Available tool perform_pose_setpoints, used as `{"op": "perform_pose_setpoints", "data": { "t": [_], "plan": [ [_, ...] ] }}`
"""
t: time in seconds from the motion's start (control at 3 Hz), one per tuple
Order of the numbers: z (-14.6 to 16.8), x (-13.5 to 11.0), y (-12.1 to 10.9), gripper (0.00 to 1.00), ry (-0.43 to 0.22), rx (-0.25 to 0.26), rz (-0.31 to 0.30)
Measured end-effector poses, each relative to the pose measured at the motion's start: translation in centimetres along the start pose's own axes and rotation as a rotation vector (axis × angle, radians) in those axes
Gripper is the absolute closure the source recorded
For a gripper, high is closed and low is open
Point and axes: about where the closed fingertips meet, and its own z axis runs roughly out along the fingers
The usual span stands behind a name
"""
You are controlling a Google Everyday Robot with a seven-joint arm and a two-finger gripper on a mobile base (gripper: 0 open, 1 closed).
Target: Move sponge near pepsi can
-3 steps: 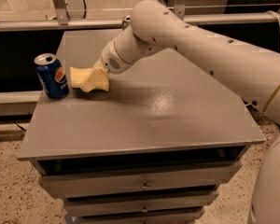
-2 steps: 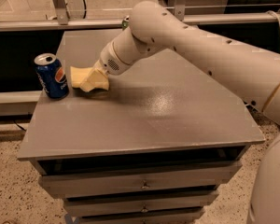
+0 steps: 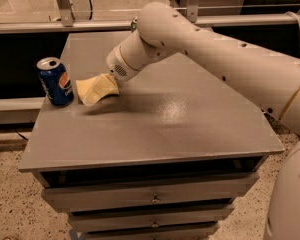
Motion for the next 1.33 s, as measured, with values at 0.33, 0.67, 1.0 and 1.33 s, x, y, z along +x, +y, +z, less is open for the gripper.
{"op": "perform_pose_setpoints", "data": {
  "t": [0.33, 0.67, 1.0, 1.33],
  "plan": [
    [-0.4, -0.6, 0.5, 0.0, -0.02, -0.014, -0.009],
    [-2.4, -0.5, 0.4, 0.0, -0.057, -0.016, -0.014],
    [-6.0, 0.3, -0.2, 0.0, -0.089, 0.006, -0.031],
    [-13.3, 2.8, -1.8, 0.0, -0.13, 0.064, -0.079]
  ]
}}
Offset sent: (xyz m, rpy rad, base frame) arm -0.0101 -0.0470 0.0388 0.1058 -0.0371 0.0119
